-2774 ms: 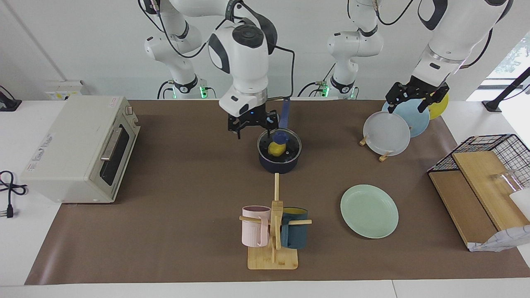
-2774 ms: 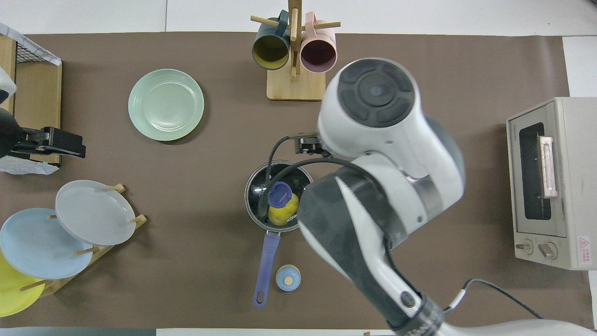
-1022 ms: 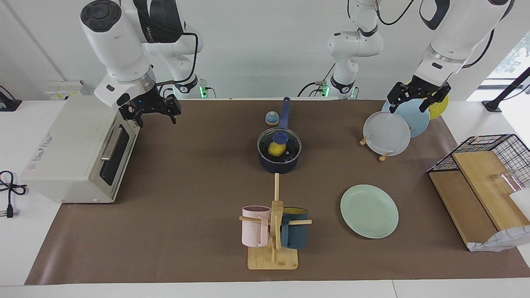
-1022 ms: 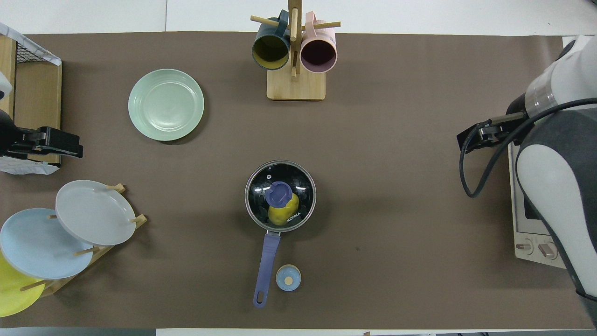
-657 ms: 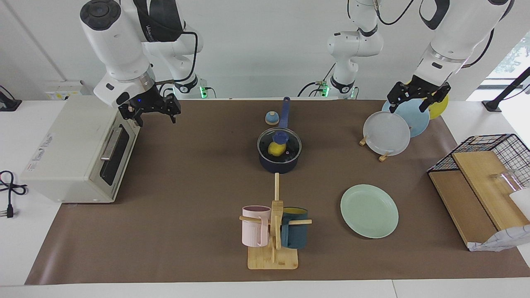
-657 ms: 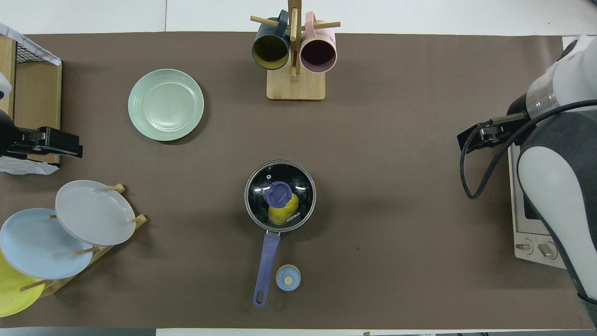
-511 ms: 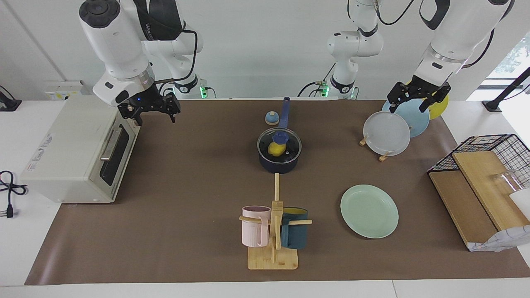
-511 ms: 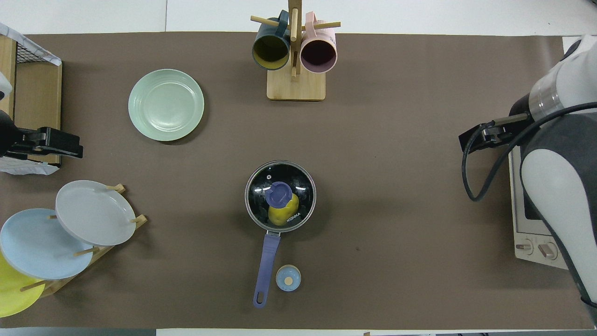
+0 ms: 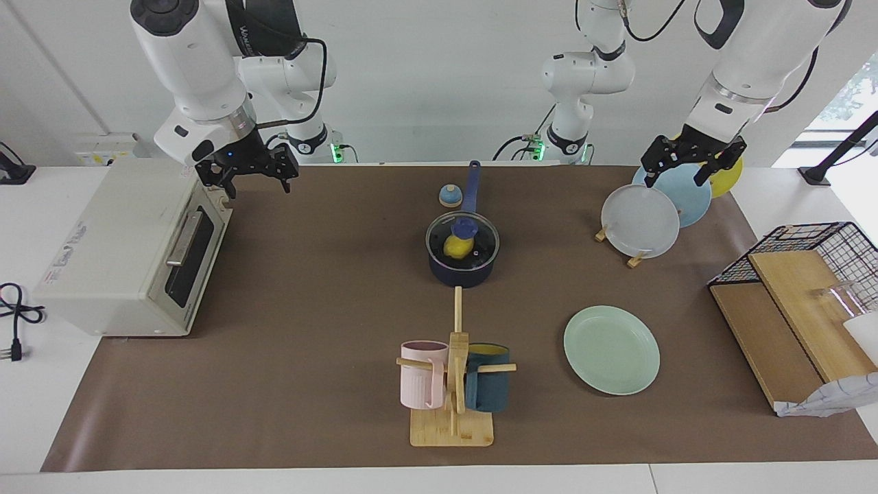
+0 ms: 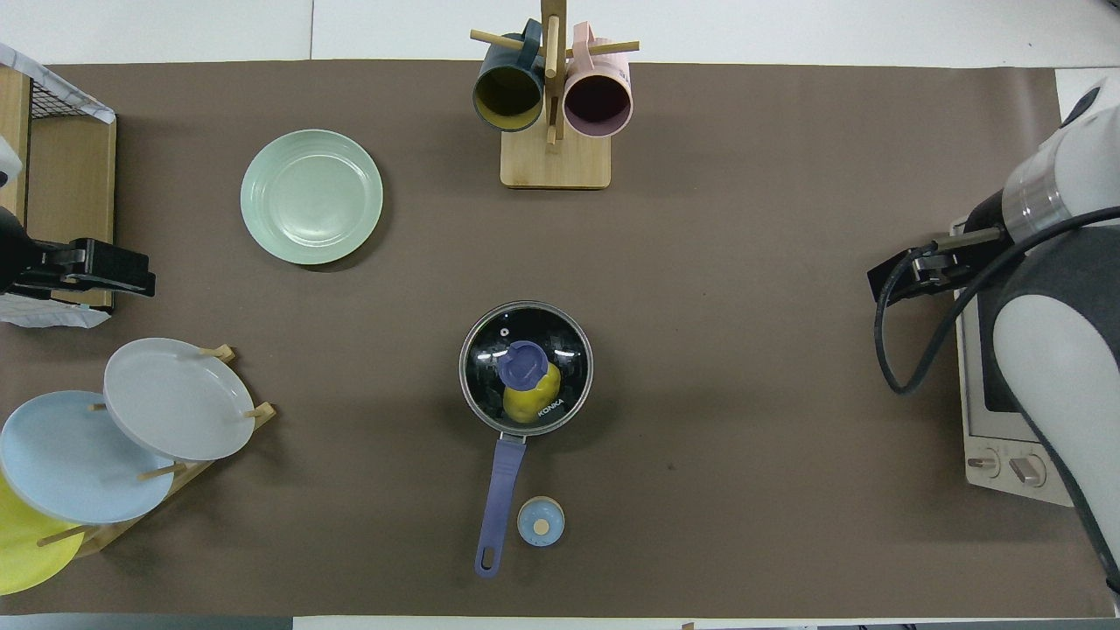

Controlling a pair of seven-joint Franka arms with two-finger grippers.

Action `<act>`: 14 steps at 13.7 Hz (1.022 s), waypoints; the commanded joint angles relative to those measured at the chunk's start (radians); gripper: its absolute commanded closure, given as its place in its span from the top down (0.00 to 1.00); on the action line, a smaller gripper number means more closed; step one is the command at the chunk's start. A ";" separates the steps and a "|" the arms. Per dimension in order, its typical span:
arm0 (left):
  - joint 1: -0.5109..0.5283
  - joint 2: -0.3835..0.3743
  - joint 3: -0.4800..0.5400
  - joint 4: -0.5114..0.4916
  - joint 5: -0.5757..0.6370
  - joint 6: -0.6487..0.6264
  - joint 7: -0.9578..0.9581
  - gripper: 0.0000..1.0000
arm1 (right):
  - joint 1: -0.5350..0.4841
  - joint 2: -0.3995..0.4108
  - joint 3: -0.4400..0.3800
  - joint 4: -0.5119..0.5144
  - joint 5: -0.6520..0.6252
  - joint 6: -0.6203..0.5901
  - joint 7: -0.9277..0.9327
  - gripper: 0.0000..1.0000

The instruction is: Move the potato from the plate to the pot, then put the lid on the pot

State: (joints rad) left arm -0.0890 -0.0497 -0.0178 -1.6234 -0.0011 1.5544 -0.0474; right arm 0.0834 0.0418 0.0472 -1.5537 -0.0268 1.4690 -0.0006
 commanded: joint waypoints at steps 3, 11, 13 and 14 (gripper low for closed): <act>-0.008 -0.025 0.012 -0.024 -0.011 0.009 0.001 1.00 | -0.040 -0.020 0.013 -0.022 -0.005 -0.009 -0.010 1.00; -0.008 -0.024 0.012 -0.024 -0.011 0.009 0.001 1.00 | -0.042 -0.022 0.019 -0.020 -0.009 -0.023 -0.009 1.00; -0.008 -0.024 0.012 -0.024 -0.011 0.009 0.001 1.00 | -0.047 -0.033 0.017 -0.020 -0.016 -0.016 -0.007 1.00; -0.008 -0.025 0.012 -0.024 -0.011 0.009 0.001 1.00 | -0.050 -0.040 0.016 -0.025 -0.015 -0.016 -0.007 1.00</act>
State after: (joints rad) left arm -0.0890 -0.0501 -0.0178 -1.6234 -0.0011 1.5544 -0.0474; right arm 0.0565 0.0351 0.0517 -1.5546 -0.0300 1.4518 -0.0007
